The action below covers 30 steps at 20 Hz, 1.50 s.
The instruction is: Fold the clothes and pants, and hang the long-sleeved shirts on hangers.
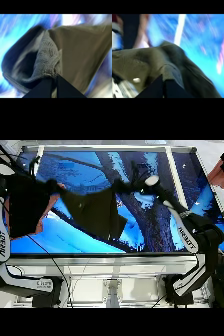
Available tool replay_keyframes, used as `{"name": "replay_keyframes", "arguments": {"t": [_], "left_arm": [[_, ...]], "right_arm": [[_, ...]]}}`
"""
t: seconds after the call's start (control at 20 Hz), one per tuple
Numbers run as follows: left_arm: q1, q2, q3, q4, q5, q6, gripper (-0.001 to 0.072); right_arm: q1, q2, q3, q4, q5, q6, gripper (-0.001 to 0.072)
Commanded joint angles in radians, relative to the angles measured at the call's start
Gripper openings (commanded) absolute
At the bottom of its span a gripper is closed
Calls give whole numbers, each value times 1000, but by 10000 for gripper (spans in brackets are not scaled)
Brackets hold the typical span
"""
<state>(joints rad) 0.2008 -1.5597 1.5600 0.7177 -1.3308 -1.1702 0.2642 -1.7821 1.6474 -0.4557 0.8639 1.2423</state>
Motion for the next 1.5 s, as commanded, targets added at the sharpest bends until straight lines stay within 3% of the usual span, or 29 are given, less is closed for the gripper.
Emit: {"name": "replay_keyframes", "arguments": {"t": [0.0, 0.2, 0.3, 0.5, 0.75, 0.9, 1.0, 1.15, 1.25, 1.35, 1.45], "left_arm": [[3, 18, 2, -528, 313, 207, 26], [12, 43, 3, -1064, 361, 622, 26], [19, 63, 3, -1138, 336, 719, 26], [24, 82, 3, -1015, 261, 698, 26], [-11, 75, 0, -524, 143, 486, 26], [-56, 60, 0, -500, 105, 478, 26], [-89, 43, 0, -501, 174, 476, 26], [-145, 15, 0, -559, 415, 460, 26], [-185, 1, 1, -666, 583, 518, 25], [-212, -9, 3, -813, 661, 684, 24], [-219, -9, 4, -946, 653, 840, 25]], "right_arm": [[-88, 10, 271, 5, 95, -1, 9], [-196, 36, 496, 18, 136, 27, 9], [-248, 84, 480, 17, 168, 19, 9], [-333, 137, 447, 8, 287, -6, 9], [-344, 137, 393, -33, 486, -3, 9], [-324, 134, 361, -97, 488, -3, 9], [-318, 130, 361, -151, 469, -2, 9], [-318, 123, 361, -151, 374, 2, 8], [-318, 116, 362, -149, 284, 0, 7], [-318, 105, 367, -130, 225, -38, 6], [-320, 99, 367, -58, 192, -115, 5]]}}
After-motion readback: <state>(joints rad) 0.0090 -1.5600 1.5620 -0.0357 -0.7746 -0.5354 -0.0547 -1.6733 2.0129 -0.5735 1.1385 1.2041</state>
